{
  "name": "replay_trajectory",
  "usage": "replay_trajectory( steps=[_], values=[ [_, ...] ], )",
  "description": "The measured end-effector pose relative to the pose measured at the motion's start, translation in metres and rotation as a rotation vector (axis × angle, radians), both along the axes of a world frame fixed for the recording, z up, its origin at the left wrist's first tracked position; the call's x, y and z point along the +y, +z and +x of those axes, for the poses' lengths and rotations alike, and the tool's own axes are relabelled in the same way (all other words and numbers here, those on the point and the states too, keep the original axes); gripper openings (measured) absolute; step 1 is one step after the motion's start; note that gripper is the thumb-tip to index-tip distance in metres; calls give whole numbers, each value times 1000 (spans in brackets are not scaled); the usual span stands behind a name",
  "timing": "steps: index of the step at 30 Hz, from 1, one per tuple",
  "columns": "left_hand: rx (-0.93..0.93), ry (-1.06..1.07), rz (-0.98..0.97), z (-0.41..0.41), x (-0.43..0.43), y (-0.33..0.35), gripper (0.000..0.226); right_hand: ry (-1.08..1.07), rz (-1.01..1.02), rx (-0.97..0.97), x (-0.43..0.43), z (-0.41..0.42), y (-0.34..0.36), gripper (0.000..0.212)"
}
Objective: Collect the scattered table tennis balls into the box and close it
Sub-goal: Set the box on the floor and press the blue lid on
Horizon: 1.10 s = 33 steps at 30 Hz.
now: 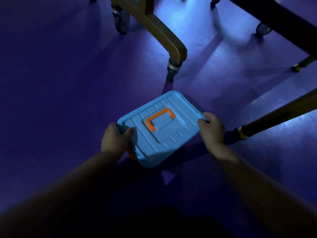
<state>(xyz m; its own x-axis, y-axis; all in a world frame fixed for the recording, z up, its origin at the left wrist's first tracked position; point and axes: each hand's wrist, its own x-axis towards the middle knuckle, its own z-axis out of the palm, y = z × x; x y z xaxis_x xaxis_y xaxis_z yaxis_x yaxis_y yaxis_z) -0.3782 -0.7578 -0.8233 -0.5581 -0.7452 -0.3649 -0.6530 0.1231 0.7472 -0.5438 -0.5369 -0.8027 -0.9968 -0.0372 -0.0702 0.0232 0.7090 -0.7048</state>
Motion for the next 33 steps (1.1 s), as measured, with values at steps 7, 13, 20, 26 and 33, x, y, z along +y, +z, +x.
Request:
replay_trajectory(
  steps=[7,13,20,26,33],
  values=[
    [173,98,16,-9,-54,15,59,10,-151,-67,-17,40,-9,10],
    [202,76,47,-2,-54,10,73,37,-64,9,-22,39,-20,21],
    [134,199,185,1,-51,-1,64,124,9,102,-29,23,-26,21],
    [169,232,100,-1,-41,-3,30,60,-178,-136,-42,15,-24,35],
    [149,110,-157,2,-36,-2,30,24,-288,-179,-42,19,-32,13]
  ],
)
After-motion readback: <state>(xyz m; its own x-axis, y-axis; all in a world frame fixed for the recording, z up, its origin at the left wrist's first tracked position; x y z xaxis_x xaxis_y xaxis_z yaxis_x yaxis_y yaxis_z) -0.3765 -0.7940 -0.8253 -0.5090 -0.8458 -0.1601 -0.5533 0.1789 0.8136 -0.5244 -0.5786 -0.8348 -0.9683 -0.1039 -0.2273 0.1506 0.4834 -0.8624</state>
